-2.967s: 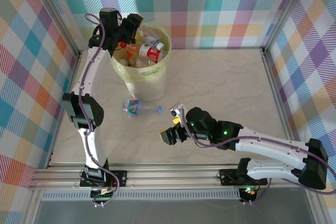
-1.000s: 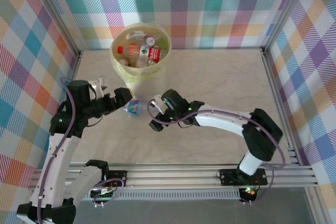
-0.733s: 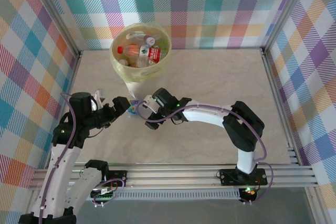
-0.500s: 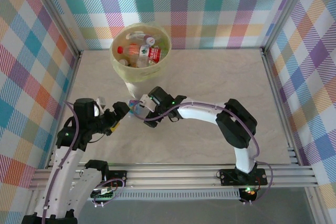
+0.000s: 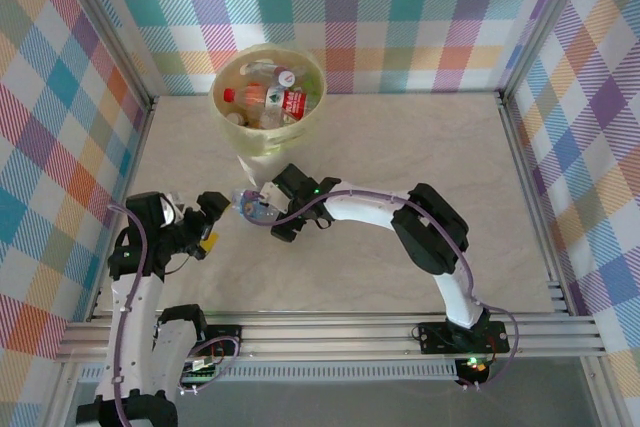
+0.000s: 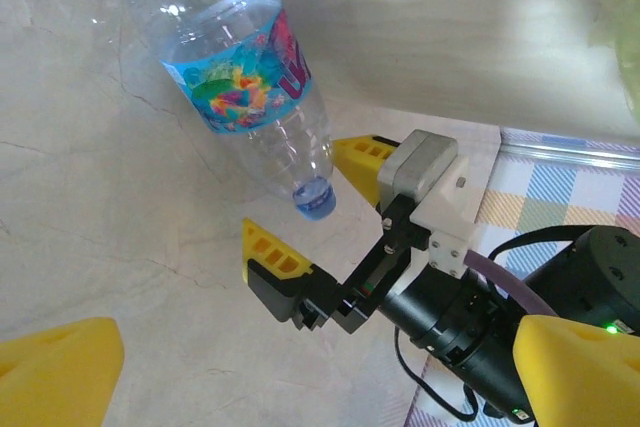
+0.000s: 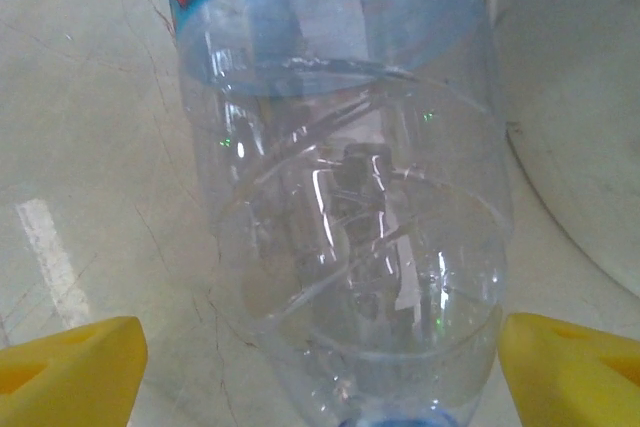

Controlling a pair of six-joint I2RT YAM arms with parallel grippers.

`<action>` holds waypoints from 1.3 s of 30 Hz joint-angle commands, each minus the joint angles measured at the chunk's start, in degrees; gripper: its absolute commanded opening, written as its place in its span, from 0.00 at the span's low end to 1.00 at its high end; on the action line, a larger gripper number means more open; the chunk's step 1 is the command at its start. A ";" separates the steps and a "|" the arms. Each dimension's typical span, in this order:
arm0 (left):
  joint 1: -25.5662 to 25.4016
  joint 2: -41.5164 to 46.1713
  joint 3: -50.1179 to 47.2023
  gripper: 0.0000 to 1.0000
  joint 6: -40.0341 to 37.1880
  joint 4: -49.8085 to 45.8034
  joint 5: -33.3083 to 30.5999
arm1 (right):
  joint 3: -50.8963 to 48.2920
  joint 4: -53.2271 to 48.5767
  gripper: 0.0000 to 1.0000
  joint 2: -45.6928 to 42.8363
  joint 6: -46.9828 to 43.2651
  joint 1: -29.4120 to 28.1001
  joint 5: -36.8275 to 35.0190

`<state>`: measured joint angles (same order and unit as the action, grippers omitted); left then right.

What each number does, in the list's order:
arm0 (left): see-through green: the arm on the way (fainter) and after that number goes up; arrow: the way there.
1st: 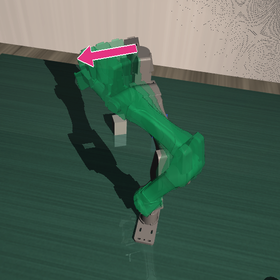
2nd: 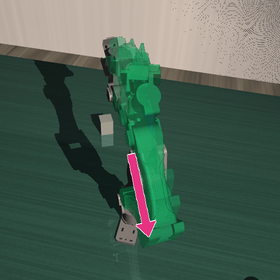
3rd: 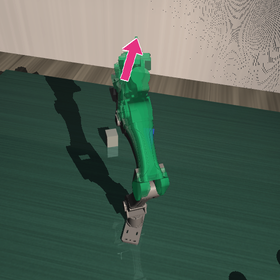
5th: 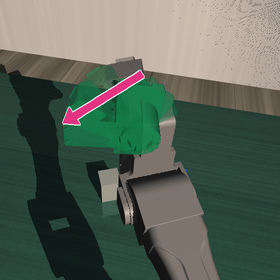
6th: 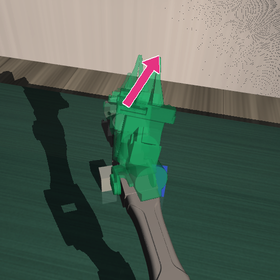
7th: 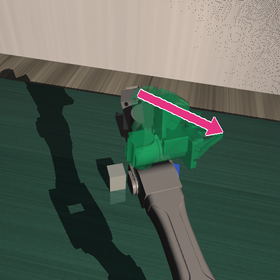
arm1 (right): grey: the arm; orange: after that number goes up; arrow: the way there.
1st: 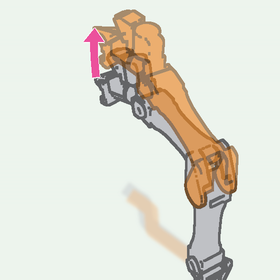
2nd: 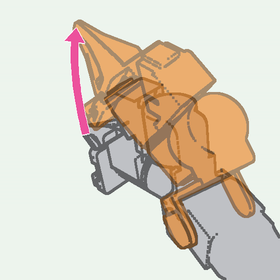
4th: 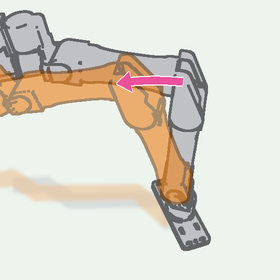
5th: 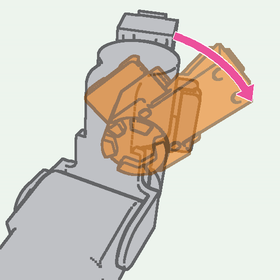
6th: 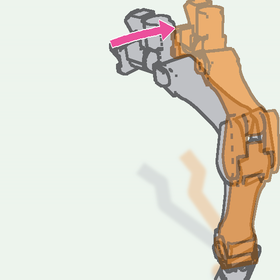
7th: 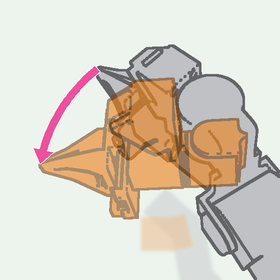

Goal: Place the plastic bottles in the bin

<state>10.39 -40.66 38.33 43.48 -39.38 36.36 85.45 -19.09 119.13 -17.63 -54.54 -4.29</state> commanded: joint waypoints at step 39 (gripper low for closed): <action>-2.38 5.39 -13.18 1.00 1.01 11.69 3.32 | -19.58 9.59 0.36 -15.37 24.57 -2.05 8.89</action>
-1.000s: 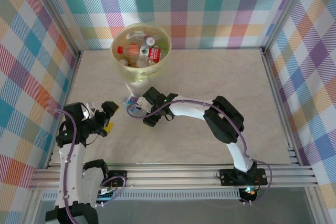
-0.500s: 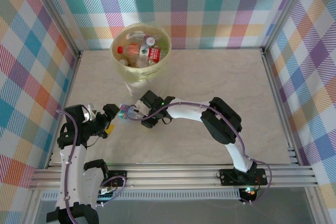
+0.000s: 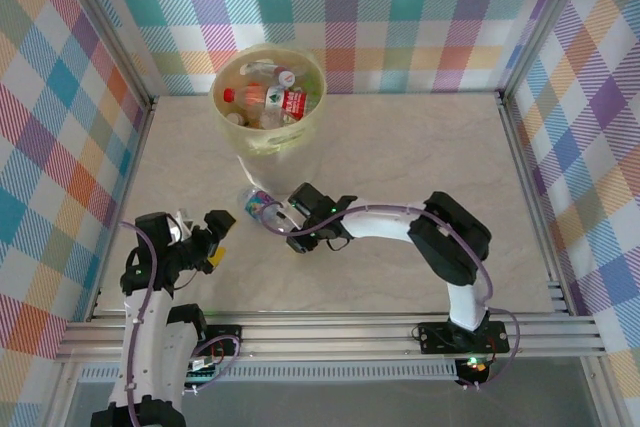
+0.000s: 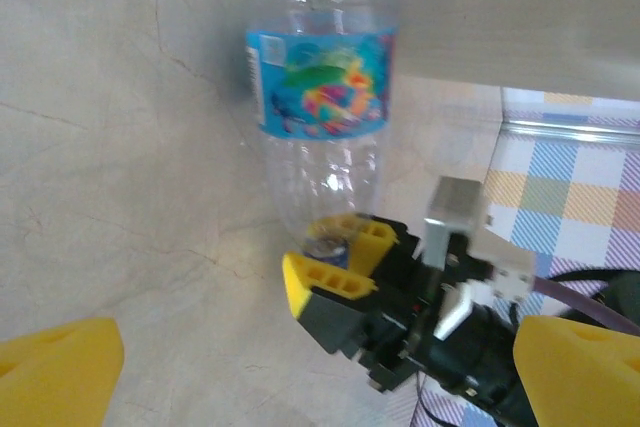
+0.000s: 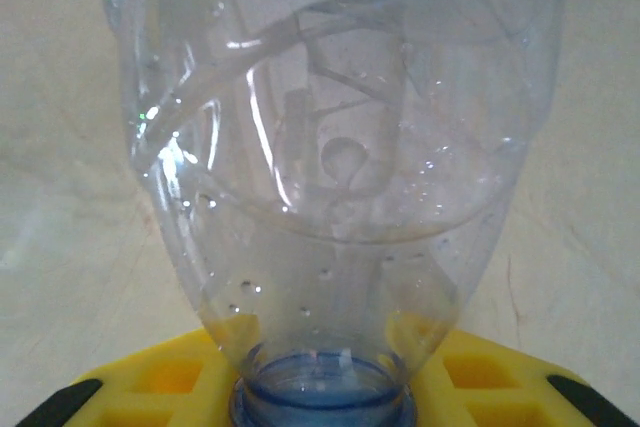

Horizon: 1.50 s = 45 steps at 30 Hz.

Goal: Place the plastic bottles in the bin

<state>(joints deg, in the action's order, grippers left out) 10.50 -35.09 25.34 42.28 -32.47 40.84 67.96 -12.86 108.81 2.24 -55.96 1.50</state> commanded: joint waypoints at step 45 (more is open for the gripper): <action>-18.91 -6.70 9.34 0.65 10.75 12.16 -10.85 | -8.64 1.10 0.63 -20.48 13.28 -4.88 15.43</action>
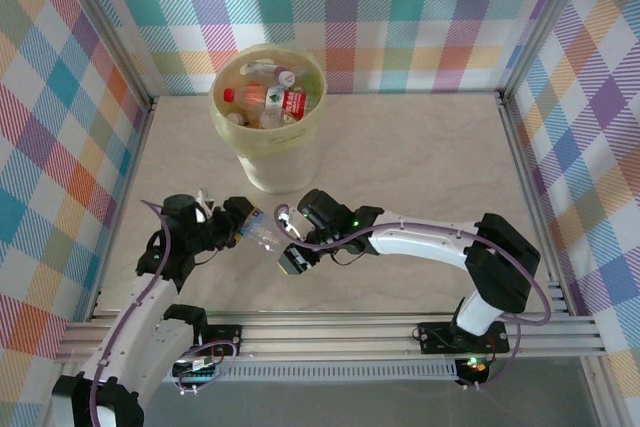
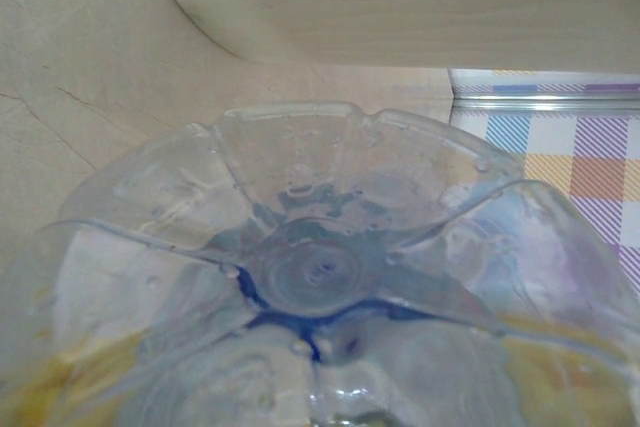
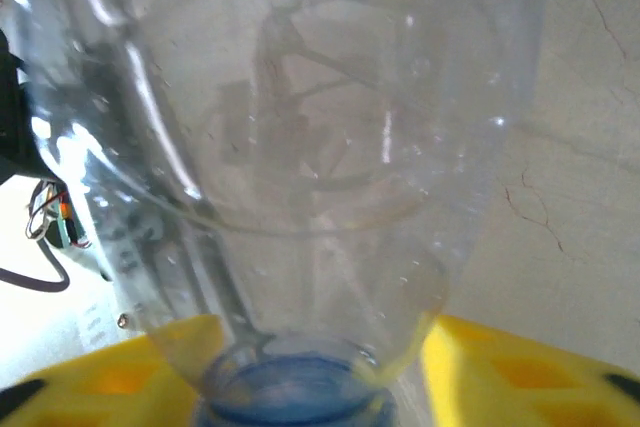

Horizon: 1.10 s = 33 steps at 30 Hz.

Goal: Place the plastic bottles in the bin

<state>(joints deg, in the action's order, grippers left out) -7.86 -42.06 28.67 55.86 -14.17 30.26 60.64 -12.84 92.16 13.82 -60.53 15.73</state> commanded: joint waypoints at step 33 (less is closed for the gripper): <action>8.82 -52.22 79.79 0.70 -8.27 -17.90 10.73 | -7.99 -6.40 0.90 -33.42 4.38 -0.19 -12.91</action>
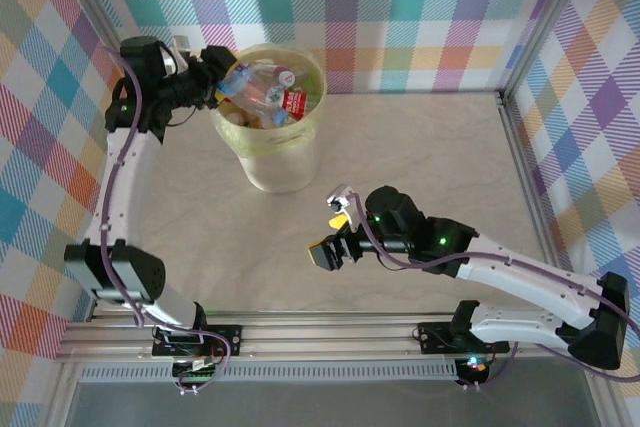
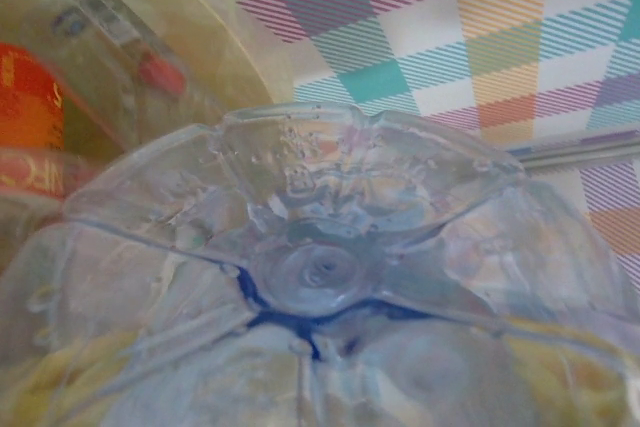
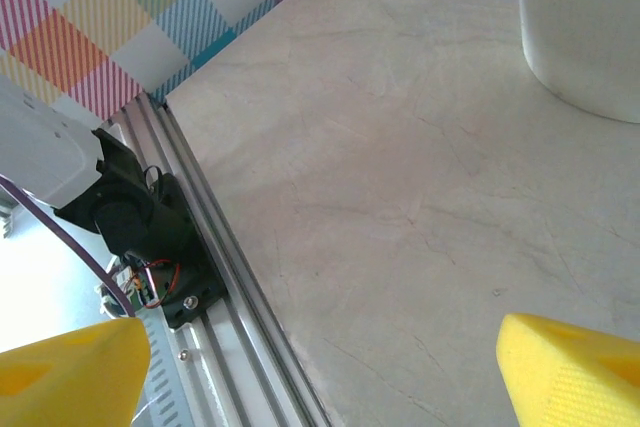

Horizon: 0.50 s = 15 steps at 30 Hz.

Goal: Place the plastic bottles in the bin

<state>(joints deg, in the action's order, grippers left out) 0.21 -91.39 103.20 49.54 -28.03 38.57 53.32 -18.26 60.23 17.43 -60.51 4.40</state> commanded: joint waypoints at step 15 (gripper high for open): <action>2.76 -10.77 12.26 0.77 -10.38 -16.66 4.19 | -0.76 -0.87 0.90 -0.84 1.11 -0.20 -2.75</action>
<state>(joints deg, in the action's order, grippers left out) 2.28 -101.25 113.12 42.44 -41.04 40.66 52.27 -19.20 59.11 17.82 -60.51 2.07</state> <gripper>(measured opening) 0.767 0.897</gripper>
